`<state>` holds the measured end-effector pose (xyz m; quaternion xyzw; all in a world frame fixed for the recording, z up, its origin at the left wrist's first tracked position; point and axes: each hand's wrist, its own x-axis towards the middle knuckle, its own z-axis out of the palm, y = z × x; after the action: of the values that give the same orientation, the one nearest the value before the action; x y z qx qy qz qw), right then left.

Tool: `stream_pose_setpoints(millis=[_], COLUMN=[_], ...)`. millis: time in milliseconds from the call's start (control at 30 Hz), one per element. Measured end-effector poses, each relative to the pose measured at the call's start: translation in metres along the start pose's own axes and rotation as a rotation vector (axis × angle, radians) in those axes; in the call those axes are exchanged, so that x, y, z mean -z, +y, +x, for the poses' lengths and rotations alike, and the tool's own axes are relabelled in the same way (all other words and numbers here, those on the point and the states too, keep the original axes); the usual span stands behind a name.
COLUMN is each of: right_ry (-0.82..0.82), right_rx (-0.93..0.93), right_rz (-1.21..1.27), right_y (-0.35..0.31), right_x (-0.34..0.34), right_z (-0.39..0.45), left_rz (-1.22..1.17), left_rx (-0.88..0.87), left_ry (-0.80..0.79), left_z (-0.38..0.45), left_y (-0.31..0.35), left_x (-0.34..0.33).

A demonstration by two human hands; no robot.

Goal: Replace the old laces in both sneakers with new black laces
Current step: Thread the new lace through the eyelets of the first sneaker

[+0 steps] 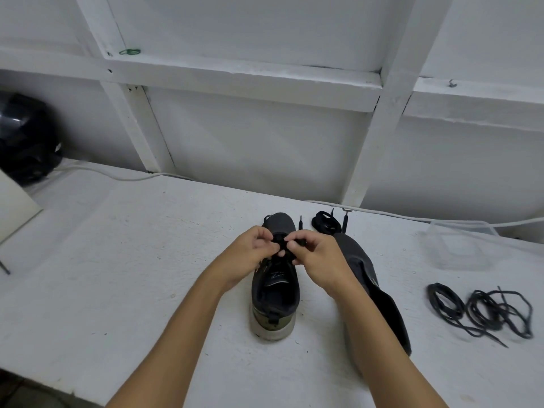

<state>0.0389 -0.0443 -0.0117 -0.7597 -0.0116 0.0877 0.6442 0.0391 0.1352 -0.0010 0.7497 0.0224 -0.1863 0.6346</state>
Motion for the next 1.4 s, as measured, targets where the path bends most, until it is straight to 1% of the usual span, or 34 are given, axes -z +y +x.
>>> stream_pose_setpoints(millis=[100,167,233,300,400,433,500,567,600,733,800,900,933,1000,1100,1133,1167,1200,1233,1300,1333,1367,1400], right_ry=[0.005,0.027,0.044,0.063,0.082,0.085,0.093,0.102,0.108,0.117,0.121,0.154,0.162,0.15,0.119,0.122,0.132,0.146,0.161,0.174,0.174,0.17,0.157], right_rx=[0.127,0.216,0.252,0.254,0.224,0.222,0.246,0.284,0.302,0.359,0.367,0.31,0.256,0.093,-0.134,-0.163,-0.172,-0.175,-0.179,-0.217,-0.233,-0.244,-0.255], right_rz=[-0.155,-0.243,-0.259,-0.263,-0.261,-0.254,-0.263,-0.305,-0.319,-0.338,-0.337,-0.368,-0.393,-0.397,-0.299,-0.308,-0.329,-0.334,-0.302,-0.176,-0.16,-0.206,-0.285], right_y=[0.001,0.0,0.0,0.0,0.001,0.001,0.001,0.0,0.0,0.0,0.0,0.0,0.0,0.002,0.008,0.008,0.007,0.005,0.002,-0.003,-0.005,-0.004,-0.002], right_x=[0.0,-0.001,0.0,0.001,-0.001,-0.001,-0.002,0.0,0.001,0.005,0.003,0.005,0.007,0.013,0.015,0.014,0.013,0.011,0.01,0.008,0.008,0.008,0.009], right_z=[0.001,0.001,0.002,0.002,0.001,0.0,-0.001,-0.002,-0.003,-0.004,-0.006,-0.012,-0.015,-0.021,-0.029,-0.031,-0.032,-0.033,-0.033,-0.035,-0.036,-0.036,-0.035], left_rz=[-0.103,-0.096,-0.049,0.045,0.428,0.514,0.552,0.489,0.417,-0.012,-0.095,-0.111,-0.057,0.171,0.471,0.541,0.57,0.55,0.47,0.203,0.112,0.093,0.175], left_rx=[0.054,0.06,0.035,0.012,-0.116,-0.174,-0.26,-0.282,-0.258,-0.039,0.023,0.034,0.022,-0.014,-0.134,-0.177,-0.177,-0.13,-0.053,0.088,0.109,0.093,0.042], left_ry=[-0.081,-0.136,-0.146,-0.05,0.229,0.294,0.318,0.259,0.225,0.112,0.117,0.293,0.355,0.45,0.484,0.475,0.457,0.424,0.376,0.245,0.209,0.209,0.253], left_z=[0.002,0.001,-0.001,-0.002,-0.001,-0.002,-0.004,-0.005,-0.006,-0.009,-0.01,-0.007,-0.005,-0.005,-0.006,-0.006,-0.006,-0.007,-0.007,-0.009,-0.01,-0.011,-0.011], left_y=[0.0,0.001,0.002,0.002,0.002,0.004,0.004,0.004,0.004,0.006,0.009,0.002,-0.003,-0.014,-0.027,-0.03,-0.032,-0.033,-0.034,-0.034,-0.035,-0.035,-0.037], left_x=[0.007,0.008,0.007,0.004,-0.006,-0.011,-0.019,-0.022,-0.021,-0.009,-0.005,0.009,0.015,0.025,0.027,0.026,0.024,0.024,0.025,0.029,0.03,0.032,0.036])
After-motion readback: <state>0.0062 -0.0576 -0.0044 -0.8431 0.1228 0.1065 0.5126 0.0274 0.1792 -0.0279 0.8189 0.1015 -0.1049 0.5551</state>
